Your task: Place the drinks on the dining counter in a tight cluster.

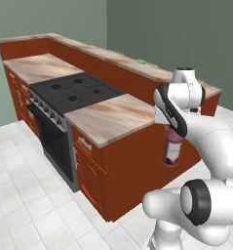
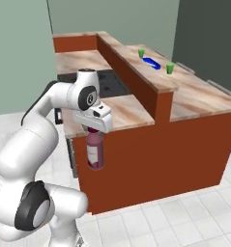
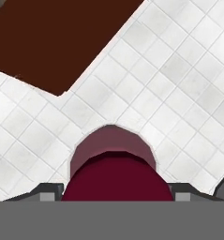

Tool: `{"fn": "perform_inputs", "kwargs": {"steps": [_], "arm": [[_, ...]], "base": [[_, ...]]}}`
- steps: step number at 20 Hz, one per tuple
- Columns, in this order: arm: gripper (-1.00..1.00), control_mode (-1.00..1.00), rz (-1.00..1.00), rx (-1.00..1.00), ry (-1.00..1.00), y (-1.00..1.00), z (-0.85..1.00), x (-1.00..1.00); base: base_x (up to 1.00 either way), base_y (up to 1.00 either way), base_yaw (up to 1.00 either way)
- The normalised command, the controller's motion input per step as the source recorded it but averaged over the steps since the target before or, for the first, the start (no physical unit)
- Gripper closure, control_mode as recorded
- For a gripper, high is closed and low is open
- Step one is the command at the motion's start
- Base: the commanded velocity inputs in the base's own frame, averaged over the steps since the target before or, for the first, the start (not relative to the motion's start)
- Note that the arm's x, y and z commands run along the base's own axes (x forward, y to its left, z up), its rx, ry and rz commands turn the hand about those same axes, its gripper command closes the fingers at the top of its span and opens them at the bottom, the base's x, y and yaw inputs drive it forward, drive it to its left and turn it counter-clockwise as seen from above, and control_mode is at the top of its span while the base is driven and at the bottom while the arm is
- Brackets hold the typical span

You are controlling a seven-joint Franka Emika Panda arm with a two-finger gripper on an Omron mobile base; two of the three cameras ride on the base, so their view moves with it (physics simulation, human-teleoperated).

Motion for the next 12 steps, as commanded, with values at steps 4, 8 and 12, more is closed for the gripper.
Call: {"fn": "perform_inputs", "kwargs": {"steps": [4, 8, 12], "arm": [[1.0, 1.0, 0.0, 0.0, 0.0, 0.0, 0.0, 0.0], [1.0, 1.0, 0.0, 0.0, 0.0, 0.0, 0.0, 0.0], [1.0, 1.0, 0.0, 0.0, 0.0, 0.0, 0.0, 0.0]], "base": [[0.63, -0.5, 0.01], [0.6, -0.48, 0.02], [0.61, -0.46, 0.04]]}}
